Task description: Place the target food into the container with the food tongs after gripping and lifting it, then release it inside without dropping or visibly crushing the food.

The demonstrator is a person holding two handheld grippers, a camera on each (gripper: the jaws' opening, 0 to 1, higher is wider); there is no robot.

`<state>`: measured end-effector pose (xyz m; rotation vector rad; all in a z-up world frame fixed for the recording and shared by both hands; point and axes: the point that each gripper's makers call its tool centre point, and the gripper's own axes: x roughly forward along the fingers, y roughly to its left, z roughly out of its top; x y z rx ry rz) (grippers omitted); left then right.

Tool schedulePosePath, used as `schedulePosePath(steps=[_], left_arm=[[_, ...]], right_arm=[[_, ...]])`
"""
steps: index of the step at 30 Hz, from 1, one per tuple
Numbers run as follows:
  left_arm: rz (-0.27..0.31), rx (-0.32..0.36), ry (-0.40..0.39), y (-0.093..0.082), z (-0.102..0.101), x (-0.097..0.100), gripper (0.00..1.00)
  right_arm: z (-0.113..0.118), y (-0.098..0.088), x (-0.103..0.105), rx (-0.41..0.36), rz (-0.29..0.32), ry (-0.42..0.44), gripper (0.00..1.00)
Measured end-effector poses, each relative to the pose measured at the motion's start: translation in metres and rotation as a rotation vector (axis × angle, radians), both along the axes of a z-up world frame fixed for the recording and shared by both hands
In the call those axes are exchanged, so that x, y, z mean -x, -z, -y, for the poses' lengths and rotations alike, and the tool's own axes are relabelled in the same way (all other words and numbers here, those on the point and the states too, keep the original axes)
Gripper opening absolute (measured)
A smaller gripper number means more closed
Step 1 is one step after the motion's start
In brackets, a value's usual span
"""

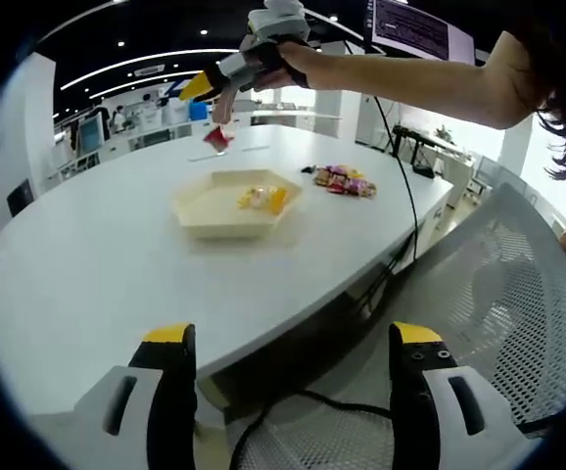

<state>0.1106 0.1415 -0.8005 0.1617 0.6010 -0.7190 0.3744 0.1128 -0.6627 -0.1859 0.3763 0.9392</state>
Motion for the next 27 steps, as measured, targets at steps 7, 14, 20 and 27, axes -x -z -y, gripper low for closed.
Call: schedulePosePath(steps=[7,14,20,27], left_arm=[[-0.001,-0.001,-0.001,0.000,0.000,0.000,0.78],[-0.003,-0.001,0.000,0.000,0.000,0.000,0.77],[0.012,0.010,-0.004,-0.002,0.000,-0.001,0.81],[0.007,0.014,0.000,-0.002,0.002,-0.001,0.87]], right_arm=[[0.008,0.000,-0.001,-0.008,-0.020,0.010,0.26],[0.022,0.006,-0.002,0.033,-0.021,0.017,0.27],[0.038,0.010,0.000,0.066,-0.011,0.030,0.27],[0.072,0.013,-0.001,0.113,0.015,0.070,0.27]])
